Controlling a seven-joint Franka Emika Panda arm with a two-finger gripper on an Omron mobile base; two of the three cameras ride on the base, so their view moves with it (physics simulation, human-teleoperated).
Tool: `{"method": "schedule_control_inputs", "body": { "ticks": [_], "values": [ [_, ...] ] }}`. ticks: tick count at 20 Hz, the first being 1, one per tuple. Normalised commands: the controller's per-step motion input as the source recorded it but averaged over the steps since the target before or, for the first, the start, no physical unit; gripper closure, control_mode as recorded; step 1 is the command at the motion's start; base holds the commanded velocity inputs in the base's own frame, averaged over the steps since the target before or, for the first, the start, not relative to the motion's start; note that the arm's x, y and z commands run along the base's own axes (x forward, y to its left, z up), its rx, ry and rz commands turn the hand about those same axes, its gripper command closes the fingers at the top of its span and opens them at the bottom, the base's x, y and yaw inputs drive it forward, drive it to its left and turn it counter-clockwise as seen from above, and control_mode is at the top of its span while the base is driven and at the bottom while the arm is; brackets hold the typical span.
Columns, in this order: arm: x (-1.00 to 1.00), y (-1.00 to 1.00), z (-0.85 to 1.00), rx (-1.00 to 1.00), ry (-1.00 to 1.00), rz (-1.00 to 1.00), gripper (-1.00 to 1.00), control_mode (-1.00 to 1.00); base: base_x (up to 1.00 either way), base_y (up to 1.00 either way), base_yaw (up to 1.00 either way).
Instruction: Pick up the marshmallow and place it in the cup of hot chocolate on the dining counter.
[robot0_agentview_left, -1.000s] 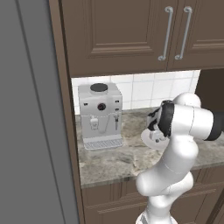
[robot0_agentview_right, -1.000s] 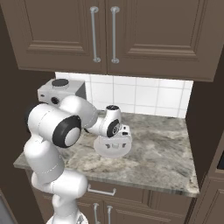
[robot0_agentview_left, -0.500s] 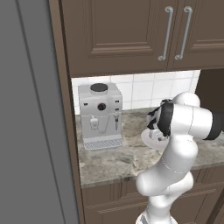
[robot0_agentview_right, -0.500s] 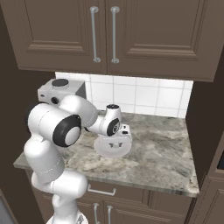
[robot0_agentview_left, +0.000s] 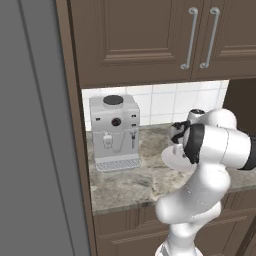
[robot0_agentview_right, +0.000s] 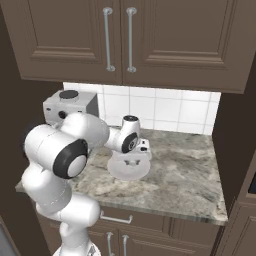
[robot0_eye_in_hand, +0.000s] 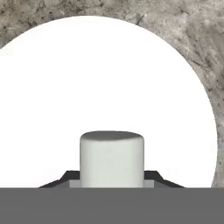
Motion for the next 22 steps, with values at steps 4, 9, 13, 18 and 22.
{"method": "schedule_control_inputs", "body": {
  "ticks": [4, 9, 13, 18, 22],
  "values": [
    [-0.36, 0.00, 1.00, 0.04, -0.20, 0.00, 1.00, -1.00, 0.00, 0.00, 0.00],
    [-0.45, 0.18, 1.00, 0.02, -0.05, 0.00, 1.00, -1.00, 0.00, 0.00, 0.00],
    [-0.78, 0.58, 0.83, 0.00, 0.09, 0.04, 1.00, -1.00, 0.00, 0.00, 0.00],
    [-0.87, 0.54, 0.91, 0.00, 0.11, 0.01, 1.00, -1.00, 0.00, 0.00, 0.00],
    [-0.76, 0.53, 0.62, 0.00, 0.09, 0.01, 1.00, -1.00, 0.00, 0.00, 0.00]
  ]
}}
